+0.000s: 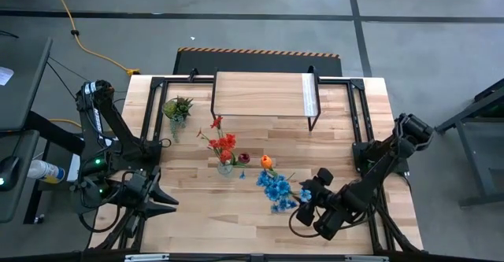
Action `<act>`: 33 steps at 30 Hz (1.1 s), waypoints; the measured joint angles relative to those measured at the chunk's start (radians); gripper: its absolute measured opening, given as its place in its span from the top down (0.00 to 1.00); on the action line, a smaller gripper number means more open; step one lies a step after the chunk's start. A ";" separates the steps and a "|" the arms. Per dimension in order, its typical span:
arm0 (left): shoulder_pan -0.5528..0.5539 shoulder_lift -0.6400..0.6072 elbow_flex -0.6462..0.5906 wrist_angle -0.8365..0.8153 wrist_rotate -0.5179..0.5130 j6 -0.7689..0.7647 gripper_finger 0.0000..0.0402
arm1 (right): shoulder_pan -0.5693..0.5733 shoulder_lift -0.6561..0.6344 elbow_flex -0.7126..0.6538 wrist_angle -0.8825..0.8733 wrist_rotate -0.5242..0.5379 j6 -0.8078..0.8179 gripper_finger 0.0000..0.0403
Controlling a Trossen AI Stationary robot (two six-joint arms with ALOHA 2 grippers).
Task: Pick and place flowers into a vace then onto a shelf
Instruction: Put the right transparent vase with flowers on the shelf
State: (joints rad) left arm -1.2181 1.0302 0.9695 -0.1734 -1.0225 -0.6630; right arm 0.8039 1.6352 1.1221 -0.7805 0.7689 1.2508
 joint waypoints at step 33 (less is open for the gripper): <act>0.000 0.000 0.000 0.000 0.014 0.000 0.72 | 0.116 0.002 0.000 0.013 -0.138 0.086 0.42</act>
State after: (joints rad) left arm -1.2182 1.0302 0.9695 -0.1738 -1.0084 -0.6632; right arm 0.9204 1.6367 1.1221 -0.7670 0.6312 1.3372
